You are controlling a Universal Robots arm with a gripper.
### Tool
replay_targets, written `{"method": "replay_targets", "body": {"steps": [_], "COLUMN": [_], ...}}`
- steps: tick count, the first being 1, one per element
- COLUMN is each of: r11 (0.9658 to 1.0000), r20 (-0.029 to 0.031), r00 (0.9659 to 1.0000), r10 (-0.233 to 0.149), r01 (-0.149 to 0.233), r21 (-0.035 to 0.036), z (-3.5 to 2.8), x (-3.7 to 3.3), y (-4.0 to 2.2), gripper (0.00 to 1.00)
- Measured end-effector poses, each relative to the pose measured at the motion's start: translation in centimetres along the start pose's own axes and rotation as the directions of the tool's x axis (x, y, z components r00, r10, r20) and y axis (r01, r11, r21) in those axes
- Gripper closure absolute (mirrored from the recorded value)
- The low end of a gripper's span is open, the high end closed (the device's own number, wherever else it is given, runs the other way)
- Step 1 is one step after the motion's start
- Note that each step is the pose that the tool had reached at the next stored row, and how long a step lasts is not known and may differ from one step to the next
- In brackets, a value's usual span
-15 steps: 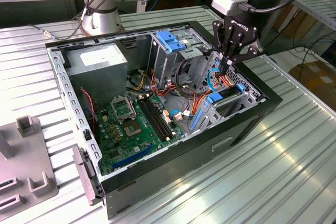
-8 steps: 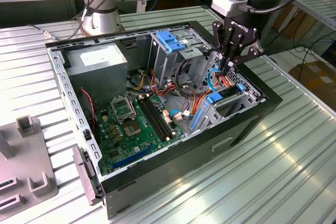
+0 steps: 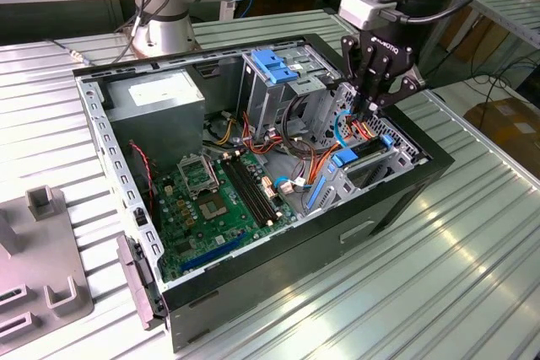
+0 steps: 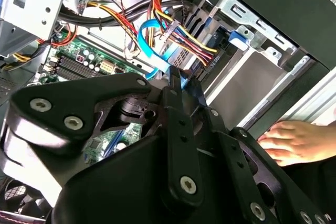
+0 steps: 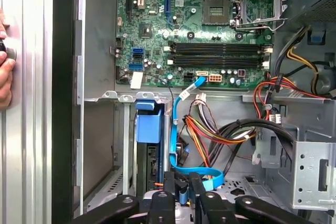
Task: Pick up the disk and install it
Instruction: 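Insert the second disk wire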
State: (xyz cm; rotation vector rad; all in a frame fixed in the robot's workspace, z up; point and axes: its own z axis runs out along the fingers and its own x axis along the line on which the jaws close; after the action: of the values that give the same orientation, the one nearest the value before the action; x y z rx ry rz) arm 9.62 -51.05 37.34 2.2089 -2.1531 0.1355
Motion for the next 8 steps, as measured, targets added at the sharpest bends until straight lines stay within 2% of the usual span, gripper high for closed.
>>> {"method": "replay_targets", "body": {"steps": [2, 3, 5, 8], "r11": [1.0, 1.0, 1.0, 1.0], "r20": [-0.0034, -0.0052, -0.0091, -0.0113], "r00": [1.0, 1.0, 1.0, 0.9999], "r10": [0.0, 0.0, 0.0, 0.0], "r01": [0.0, 0.0, 0.0, 0.0], "r21": [0.0006, 0.0009, 0.002, 0.0032], "z": [0.05, 0.07, 0.14, 0.2], "x": [-0.01, -0.02, -0.03, -0.03], "y": [0.0, 0.0, 0.0, 0.0], "gripper": [0.76, 0.83, 0.84, 0.84]}}
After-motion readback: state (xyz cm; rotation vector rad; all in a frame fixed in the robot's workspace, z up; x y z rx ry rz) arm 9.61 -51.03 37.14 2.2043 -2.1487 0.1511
